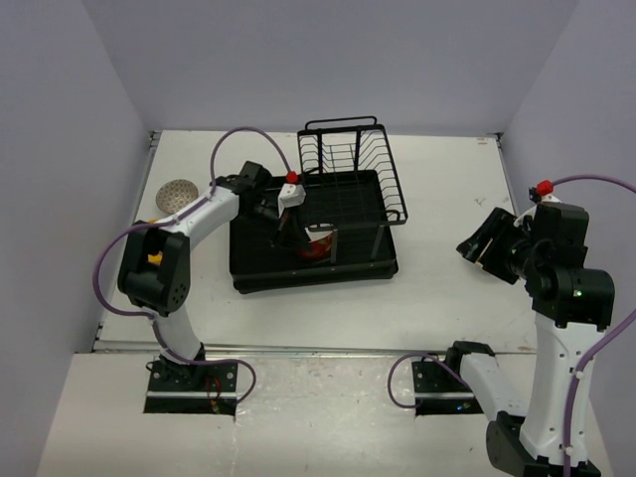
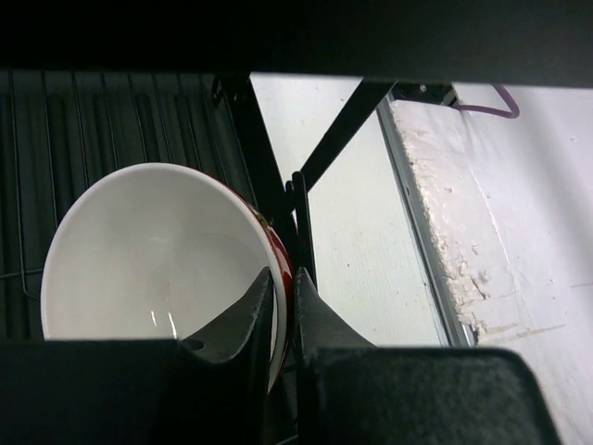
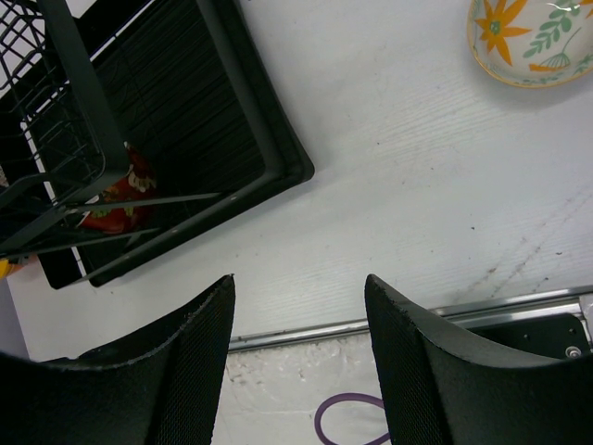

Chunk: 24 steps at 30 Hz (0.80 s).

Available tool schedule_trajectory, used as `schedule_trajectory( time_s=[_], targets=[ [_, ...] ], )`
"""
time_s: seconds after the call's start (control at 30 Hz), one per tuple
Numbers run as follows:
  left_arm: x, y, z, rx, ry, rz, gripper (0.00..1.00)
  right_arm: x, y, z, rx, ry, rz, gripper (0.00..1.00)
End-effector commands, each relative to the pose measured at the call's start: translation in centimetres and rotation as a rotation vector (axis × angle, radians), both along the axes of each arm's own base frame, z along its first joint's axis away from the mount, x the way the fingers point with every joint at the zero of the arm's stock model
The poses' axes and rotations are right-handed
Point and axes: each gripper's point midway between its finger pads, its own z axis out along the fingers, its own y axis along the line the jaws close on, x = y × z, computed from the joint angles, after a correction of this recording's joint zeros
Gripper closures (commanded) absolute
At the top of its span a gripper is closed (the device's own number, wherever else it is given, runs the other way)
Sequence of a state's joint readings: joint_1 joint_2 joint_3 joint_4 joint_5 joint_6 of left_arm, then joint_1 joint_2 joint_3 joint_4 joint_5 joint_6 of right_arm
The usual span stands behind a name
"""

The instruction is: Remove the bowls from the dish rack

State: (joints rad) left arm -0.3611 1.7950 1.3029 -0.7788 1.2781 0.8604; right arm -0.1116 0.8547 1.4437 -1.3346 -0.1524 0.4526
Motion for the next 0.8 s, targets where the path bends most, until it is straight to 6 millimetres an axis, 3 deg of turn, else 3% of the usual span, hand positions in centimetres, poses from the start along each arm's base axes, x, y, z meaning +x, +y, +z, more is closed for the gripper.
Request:
schedule_trajectory(
  time_s=[0.0,0.2,0.47,0.77],
  targets=[
    [-0.3,0.9,-1.3,0.102,0.099,0.031,1.00,-0.2,0.2,1.0,0.004,-0.026,0.002,0.40],
    [1.9,1.0,1.0,0.034,0.113,0.050,1.00,-0.3,0.1,1.2,0.003,-0.023,-0.001,0.40],
    [4.7,2.8,3.8,-0.076,0.191,0.088,1.00,-0.2,0.0,1.1,0.000,-0.018,-0.003,0.41],
    [4.9,3.4,6.1,-0.141,0.215,0.107,1.00,0.3,0.2,1.4,0.010,-0.015,0.002,0.41]
  ],
)
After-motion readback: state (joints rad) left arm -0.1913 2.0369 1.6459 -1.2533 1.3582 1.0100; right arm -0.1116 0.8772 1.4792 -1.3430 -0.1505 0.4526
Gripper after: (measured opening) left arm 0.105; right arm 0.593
